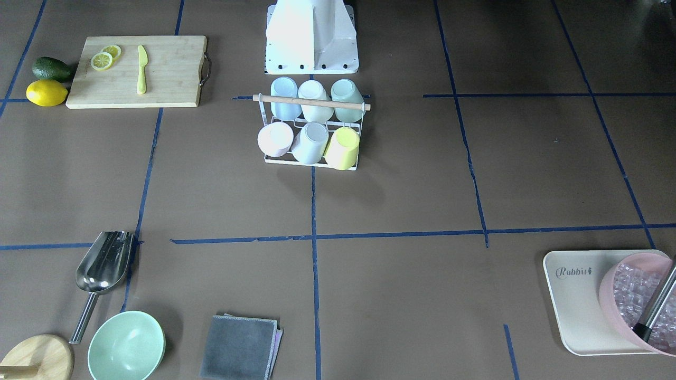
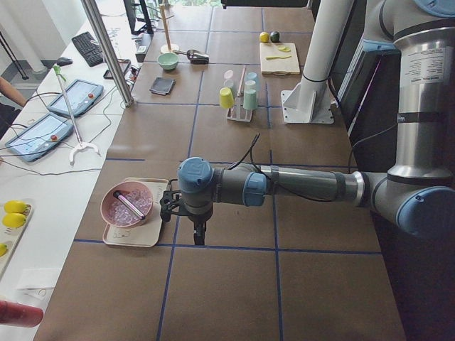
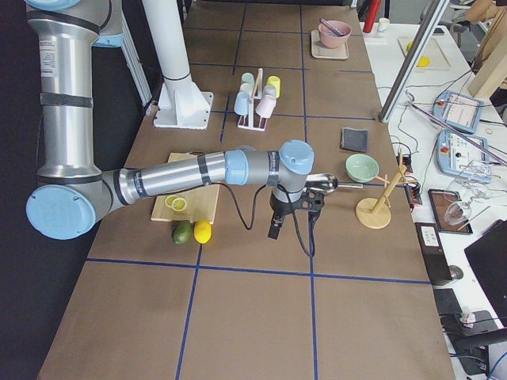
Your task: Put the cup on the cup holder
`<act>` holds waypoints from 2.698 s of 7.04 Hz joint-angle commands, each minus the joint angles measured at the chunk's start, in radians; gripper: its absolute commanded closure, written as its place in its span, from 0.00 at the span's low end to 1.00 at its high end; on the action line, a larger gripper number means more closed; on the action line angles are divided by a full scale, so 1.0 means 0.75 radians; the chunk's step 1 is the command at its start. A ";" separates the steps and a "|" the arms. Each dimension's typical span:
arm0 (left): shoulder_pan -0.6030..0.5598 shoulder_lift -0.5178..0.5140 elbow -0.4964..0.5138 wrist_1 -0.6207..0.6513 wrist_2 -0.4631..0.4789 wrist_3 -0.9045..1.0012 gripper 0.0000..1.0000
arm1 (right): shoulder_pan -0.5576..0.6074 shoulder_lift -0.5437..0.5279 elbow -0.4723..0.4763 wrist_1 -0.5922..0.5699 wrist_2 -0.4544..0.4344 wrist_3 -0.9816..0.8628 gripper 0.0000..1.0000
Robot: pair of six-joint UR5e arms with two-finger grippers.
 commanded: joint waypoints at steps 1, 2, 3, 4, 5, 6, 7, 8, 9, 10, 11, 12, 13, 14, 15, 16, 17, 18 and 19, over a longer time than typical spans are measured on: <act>-0.047 0.054 -0.007 -0.004 -0.089 0.045 0.00 | 0.137 -0.100 0.004 0.000 0.008 -0.237 0.00; -0.059 0.054 0.009 0.004 -0.081 0.187 0.00 | 0.171 -0.118 0.002 0.000 0.002 -0.344 0.00; -0.063 0.052 0.008 0.004 -0.078 0.193 0.00 | 0.192 -0.123 -0.008 0.000 0.000 -0.408 0.00; -0.061 0.052 -0.009 0.004 -0.022 0.195 0.00 | 0.202 -0.121 -0.010 0.002 -0.004 -0.439 0.00; -0.055 0.052 -0.009 0.004 -0.005 0.195 0.00 | 0.207 -0.119 -0.013 0.002 -0.006 -0.453 0.00; -0.047 0.054 -0.005 0.006 -0.003 0.195 0.00 | 0.209 -0.117 -0.015 0.002 -0.008 -0.453 0.00; -0.039 0.054 0.007 0.006 0.011 0.197 0.00 | 0.209 -0.106 -0.015 0.002 -0.015 -0.453 0.00; -0.039 0.058 0.010 0.006 0.044 0.201 0.00 | 0.209 -0.102 -0.015 0.002 -0.019 -0.447 0.00; -0.039 0.064 0.010 0.006 0.046 0.203 0.00 | 0.209 -0.104 -0.019 0.002 -0.019 -0.445 0.00; -0.039 0.066 0.010 0.006 0.079 0.203 0.00 | 0.209 -0.106 -0.025 0.002 -0.019 -0.445 0.00; -0.041 0.078 0.006 0.004 0.081 0.205 0.00 | 0.209 -0.104 -0.023 0.002 -0.017 -0.449 0.00; -0.043 0.081 0.006 0.004 0.083 0.205 0.00 | 0.209 -0.102 -0.025 0.002 -0.017 -0.449 0.00; -0.043 0.081 0.004 0.004 0.083 0.205 0.00 | 0.209 -0.100 -0.025 0.002 -0.017 -0.451 0.00; -0.045 0.077 0.003 0.004 0.083 0.205 0.00 | 0.215 -0.100 -0.025 0.002 -0.017 -0.451 0.00; -0.045 0.073 0.003 0.004 0.083 0.203 0.00 | 0.215 -0.100 -0.025 0.002 -0.017 -0.453 0.00; -0.045 0.068 0.006 0.004 0.083 0.205 0.00 | 0.219 -0.100 -0.025 0.002 -0.017 -0.453 0.00; -0.045 0.068 0.006 0.004 0.083 0.205 0.00 | 0.223 -0.100 -0.025 0.002 -0.017 -0.455 0.00; -0.045 0.064 0.008 0.004 0.083 0.203 0.00 | 0.225 -0.100 -0.025 0.002 -0.017 -0.455 0.00; -0.043 0.064 0.008 0.004 0.085 0.203 0.00 | 0.225 -0.100 -0.023 0.002 -0.017 -0.455 0.00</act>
